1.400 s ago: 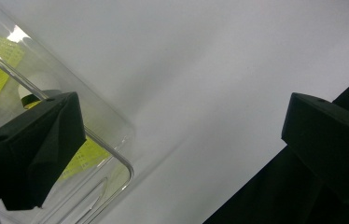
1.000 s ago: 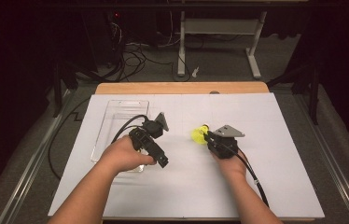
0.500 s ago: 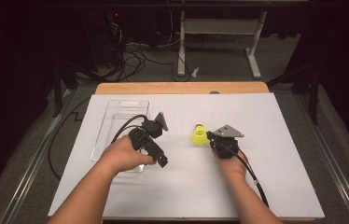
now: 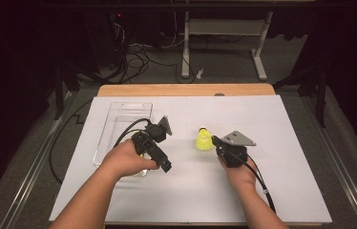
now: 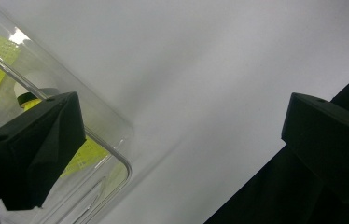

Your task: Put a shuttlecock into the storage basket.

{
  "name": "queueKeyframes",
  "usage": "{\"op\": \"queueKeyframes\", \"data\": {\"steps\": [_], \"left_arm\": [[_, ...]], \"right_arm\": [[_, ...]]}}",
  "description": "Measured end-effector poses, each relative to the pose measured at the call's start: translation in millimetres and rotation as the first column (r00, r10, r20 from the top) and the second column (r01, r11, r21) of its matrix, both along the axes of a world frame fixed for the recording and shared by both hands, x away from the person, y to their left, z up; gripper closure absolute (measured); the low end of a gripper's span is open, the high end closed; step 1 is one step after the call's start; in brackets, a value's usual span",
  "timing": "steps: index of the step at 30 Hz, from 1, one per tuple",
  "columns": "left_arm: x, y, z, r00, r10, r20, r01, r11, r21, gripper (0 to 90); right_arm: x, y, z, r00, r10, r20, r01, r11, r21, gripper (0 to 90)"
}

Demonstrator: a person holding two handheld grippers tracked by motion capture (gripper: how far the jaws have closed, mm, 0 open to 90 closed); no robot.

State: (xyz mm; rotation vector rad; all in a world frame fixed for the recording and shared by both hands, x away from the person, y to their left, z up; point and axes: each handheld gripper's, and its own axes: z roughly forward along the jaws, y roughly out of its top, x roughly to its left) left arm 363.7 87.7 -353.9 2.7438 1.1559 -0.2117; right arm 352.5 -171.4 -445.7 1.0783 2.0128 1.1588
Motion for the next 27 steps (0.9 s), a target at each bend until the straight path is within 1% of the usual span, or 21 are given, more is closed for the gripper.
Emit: {"op": "queueKeyframes", "data": {"steps": [5, 9, 12, 15, 19, 21, 27], "left_arm": [[-0.3, -1.5, -1.3, 1.0, -0.006, -0.005, 0.006, 1.0, 0.002, 0.9], [0.0, -2.6, -3.0, 1.0, -0.006, -0.007, 0.006, 1.0, 0.007, 0.9], [-0.1, -3.7, -4.6, 0.9999, -0.007, -0.007, 0.007, 0.9999, 0.008, 0.9], [-0.2, -4.0, -6.3, 0.9999, -0.009, -0.008, 0.009, 0.9999, 0.009, 0.9], [-0.4, -3.5, -9.0, 0.9999, -0.003, -0.01, 0.003, 1.0, 0.005, 0.9], [-0.4, -3.3, -9.9, 1.0, -0.001, -0.01, 0.001, 1.0, 0.008, 0.9], [-1.5, -2.5, -12.4, 1.0, -0.002, -0.009, 0.002, 1.0, -0.004, 1.0]], "right_arm": [[-15.1, -0.3, 7.2, 0.9999, 0.012, 0.008, -0.013, 1.0, 0.018, 90.0], [-24.7, -1.1, 8.3, 0.9997, 0.021, 0.014, -0.021, 0.999, 0.024, 90.0], [-32.3, -4.2, 9.8, 0.9998, 0.018, 0.012, -0.018, 0.999, 0.038, 90.0], [-40.2, -7.2, 10.8, 0.9995, 0.027, 0.018, -0.027, 0.998, 0.05, 90.0], [-52.1, -9.5, 10.3, 0.9986, 0.044, 0.027, -0.046, 0.997, 0.056, 90.0], [-56.7, -10.7, 9.8, 0.9986, 0.045, 0.028, -0.047, 0.997, 0.062, 90.0], [-71.3, -15.7, 5.7, 0.9975, 0.058, 0.04, -0.061, 0.995, 0.075, 90.0]]}}
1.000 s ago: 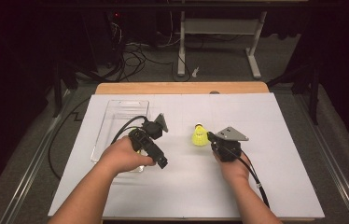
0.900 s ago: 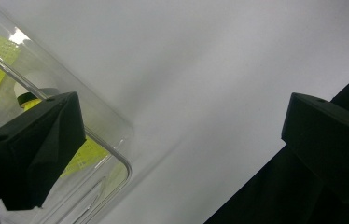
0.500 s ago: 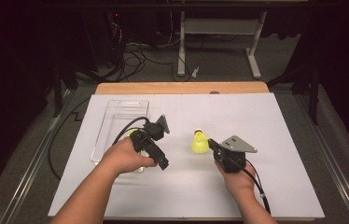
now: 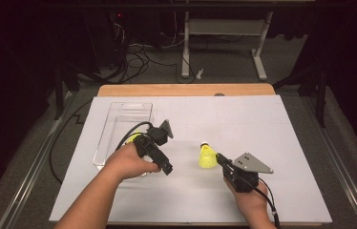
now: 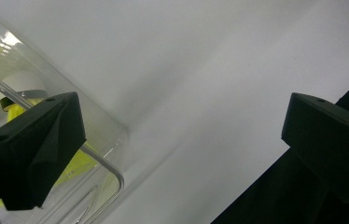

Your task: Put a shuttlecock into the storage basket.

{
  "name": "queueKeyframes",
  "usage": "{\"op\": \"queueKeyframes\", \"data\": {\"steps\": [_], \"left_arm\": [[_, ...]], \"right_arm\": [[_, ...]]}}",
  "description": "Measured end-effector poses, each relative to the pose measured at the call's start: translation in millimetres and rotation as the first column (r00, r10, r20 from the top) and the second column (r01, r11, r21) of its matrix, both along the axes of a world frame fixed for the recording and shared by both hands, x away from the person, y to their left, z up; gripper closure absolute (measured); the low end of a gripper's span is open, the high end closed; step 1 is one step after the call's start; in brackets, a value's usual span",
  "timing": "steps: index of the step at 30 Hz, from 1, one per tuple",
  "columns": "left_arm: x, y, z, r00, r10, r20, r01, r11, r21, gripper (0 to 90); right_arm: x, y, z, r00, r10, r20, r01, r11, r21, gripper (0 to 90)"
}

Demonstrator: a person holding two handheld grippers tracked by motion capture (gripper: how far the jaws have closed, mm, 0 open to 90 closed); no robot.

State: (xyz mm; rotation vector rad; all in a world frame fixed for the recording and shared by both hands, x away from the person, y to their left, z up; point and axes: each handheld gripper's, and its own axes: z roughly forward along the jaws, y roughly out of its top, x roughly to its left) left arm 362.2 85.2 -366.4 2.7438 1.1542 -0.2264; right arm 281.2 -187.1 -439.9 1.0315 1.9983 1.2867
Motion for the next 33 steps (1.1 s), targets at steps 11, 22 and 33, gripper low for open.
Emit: {"op": "queueKeyframes", "data": {"steps": [11, 22, 33], "left_arm": [[-3.5, -2.0, -2.3, 0.9999, -0.004, 0.016, 0.004, 1.0, -0.003, 0.9], [-9.9, -14.9, -2.4, 0.9995, -0.028, 0.013, 0.028, 0.9996, 0.006, 1.0], [-12.0, -26.9, -3.1, 0.9987, -0.049, 0.012, 0.049, 0.9988, 0.005, 1.0]], "right_arm": [[-13.9, -9.5, -5.0, 0.9997, 0.017, 0.016, -0.017, 0.999, 0.041, 90.0], [-6.3, -9.9, -9.4, 1.0, 0.0, -0.001, 0.0, 0.999, 0.035, 90.0], [-8.0, 1.1, -10.0, 0.9996, 0.026, -0.009, -0.026, 0.999, 0.037, 90.0]]}}
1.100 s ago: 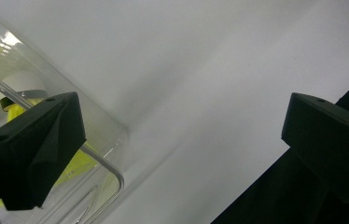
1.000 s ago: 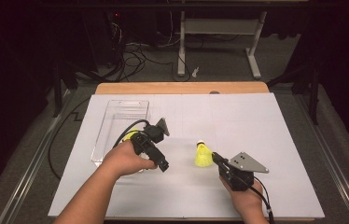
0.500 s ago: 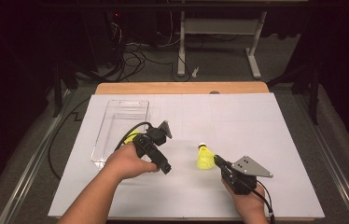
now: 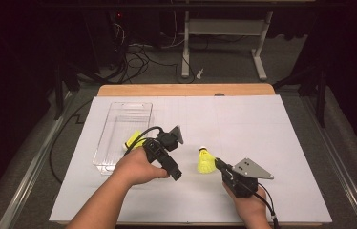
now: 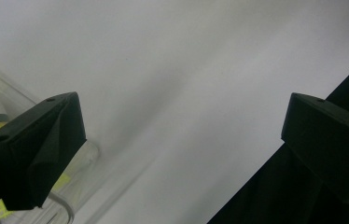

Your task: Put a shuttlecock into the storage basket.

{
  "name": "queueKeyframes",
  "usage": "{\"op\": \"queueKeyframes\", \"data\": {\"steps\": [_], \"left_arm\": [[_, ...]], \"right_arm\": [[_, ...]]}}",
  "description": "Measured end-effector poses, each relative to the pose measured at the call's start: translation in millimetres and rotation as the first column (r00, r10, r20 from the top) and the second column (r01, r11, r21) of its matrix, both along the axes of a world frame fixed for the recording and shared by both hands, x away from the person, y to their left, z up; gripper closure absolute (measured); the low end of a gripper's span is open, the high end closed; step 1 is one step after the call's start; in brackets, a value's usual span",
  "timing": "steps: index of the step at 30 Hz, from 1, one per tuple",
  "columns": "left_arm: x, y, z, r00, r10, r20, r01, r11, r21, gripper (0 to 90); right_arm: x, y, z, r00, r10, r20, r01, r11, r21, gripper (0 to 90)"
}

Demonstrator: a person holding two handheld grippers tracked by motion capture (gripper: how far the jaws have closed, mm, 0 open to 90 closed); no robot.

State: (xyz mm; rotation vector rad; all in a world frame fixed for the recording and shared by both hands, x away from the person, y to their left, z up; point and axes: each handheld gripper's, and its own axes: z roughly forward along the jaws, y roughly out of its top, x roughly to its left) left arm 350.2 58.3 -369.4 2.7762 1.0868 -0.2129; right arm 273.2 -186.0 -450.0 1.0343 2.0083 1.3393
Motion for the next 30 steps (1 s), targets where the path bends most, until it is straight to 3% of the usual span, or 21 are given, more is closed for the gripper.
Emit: {"op": "queueKeyframes", "data": {"steps": [21, 30], "left_arm": [[-0.6, -17.4, -10.7, 0.9995, -0.022, -0.02, 0.022, 0.9996, -0.02, 3.1], [-1.2, -25.7, -7.9, 0.9997, -0.022, -0.012, 0.022, 0.9991, -0.036, 16.4]], "right_arm": [[-2.5, 28.5, -6.4, 0.9979, 0.061, -0.02, -0.061, 0.998, -0.015, 90.0], [-4.9, 30.9, -4.7, 0.9973, 0.07, -0.022, -0.07, 0.998, -0.001, 90.0]]}}
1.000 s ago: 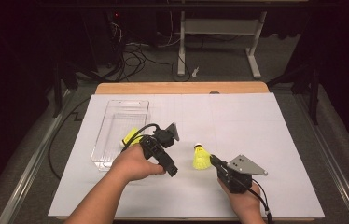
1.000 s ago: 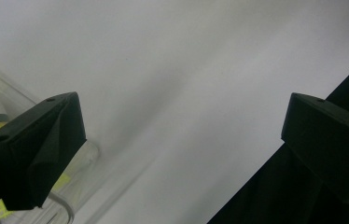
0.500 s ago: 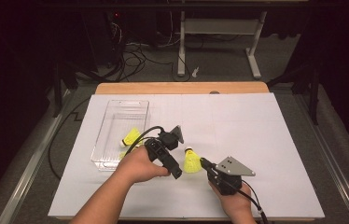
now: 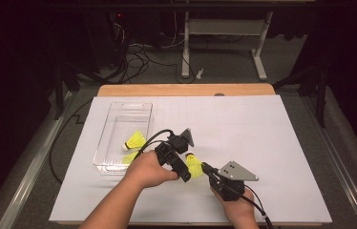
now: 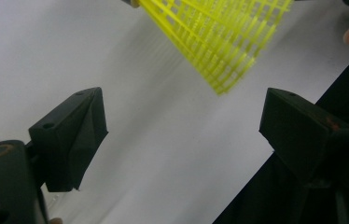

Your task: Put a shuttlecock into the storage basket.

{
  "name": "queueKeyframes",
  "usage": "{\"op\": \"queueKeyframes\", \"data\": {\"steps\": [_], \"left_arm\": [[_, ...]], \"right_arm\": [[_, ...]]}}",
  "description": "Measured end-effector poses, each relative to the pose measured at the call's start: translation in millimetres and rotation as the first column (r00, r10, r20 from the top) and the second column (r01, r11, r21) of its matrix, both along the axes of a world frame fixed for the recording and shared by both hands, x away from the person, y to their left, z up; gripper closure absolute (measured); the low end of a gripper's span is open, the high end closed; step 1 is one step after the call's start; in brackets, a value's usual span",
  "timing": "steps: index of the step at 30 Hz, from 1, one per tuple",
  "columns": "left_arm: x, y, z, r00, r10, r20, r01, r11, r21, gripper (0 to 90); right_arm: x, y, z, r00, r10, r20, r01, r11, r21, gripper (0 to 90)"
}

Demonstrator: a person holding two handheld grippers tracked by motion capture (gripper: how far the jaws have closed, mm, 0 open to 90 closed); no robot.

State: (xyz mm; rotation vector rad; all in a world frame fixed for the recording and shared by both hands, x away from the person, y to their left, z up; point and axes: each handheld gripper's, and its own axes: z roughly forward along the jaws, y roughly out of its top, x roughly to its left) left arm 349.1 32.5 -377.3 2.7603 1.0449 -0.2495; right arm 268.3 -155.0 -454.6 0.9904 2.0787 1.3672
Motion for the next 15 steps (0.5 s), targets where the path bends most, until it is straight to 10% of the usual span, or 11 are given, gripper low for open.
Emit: {"op": "queueKeyframes", "data": {"steps": [15], "left_arm": [[2.2, -4.1, 0.0, 0.9995, -0.028, -0.011, 0.028, 0.999, -0.035, 58.1]], "right_arm": [[-0.4, 4.2, -0.5, 0.9999, 0.015, 0.0, -0.015, 1.0, -0.002, 90.0]]}}
